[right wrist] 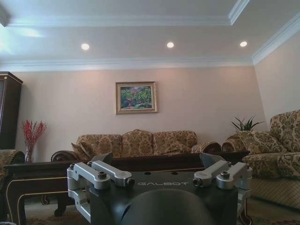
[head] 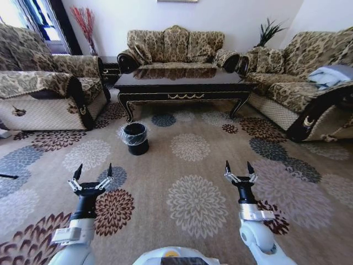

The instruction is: Move to the front of the table and pick up the trash from the floor, then place it into the trash bin.

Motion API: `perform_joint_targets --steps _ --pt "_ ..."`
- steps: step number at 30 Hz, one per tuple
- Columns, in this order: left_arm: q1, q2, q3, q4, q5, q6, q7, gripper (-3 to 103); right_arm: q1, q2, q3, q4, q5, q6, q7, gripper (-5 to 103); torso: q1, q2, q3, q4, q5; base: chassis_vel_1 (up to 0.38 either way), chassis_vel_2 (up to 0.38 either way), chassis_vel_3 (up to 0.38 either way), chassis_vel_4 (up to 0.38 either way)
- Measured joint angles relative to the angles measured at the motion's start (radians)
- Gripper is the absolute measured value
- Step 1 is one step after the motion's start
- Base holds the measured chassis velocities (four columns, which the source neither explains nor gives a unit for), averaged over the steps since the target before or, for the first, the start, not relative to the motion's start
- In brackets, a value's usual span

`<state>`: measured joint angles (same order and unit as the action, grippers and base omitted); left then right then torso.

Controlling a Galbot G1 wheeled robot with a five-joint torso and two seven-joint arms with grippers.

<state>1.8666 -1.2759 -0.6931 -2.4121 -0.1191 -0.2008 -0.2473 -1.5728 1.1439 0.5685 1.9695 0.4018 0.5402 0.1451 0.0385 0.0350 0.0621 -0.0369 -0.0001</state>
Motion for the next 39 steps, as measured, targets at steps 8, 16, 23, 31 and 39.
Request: perform_joint_targets --steps 8,16,23,31,39 --pt "0.006 -0.001 -0.002 -0.002 0.000 0.000 0.001 100 -0.002 0.008 0.006 0.007 0.002 0.001 -0.001 100 0.000 0.000 0.000 0.0000 0.0001 0.000 0.000 0.000 0.000" --pt "0.015 -0.003 -0.007 -0.014 0.001 0.000 0.002 100 0.000 0.004 0.010 0.011 0.005 0.002 -0.001 100 0.000 0.000 0.000 0.0000 0.0001 0.100 -0.094 -0.094 0.109" --pt "0.015 -0.004 -0.007 -0.017 0.001 0.000 0.002 100 0.000 0.002 0.013 0.011 0.007 0.003 0.001 100 0.000 0.000 0.000 -0.0002 0.0002 0.230 -0.234 -0.242 0.246" --pt "0.017 -0.005 -0.006 -0.018 0.004 0.000 0.004 100 0.001 0.004 0.014 0.003 0.007 0.011 0.001 100 0.000 0.000 0.000 -0.0001 0.0002 0.320 -0.306 -0.311 0.306" --pt "0.015 -0.006 -0.004 -0.017 0.005 0.000 0.005 100 0.001 0.006 0.014 0.001 0.007 0.015 -0.003 100 -0.001 0.000 -0.001 -0.0002 0.0005 0.216 -0.230 -0.234 0.223"
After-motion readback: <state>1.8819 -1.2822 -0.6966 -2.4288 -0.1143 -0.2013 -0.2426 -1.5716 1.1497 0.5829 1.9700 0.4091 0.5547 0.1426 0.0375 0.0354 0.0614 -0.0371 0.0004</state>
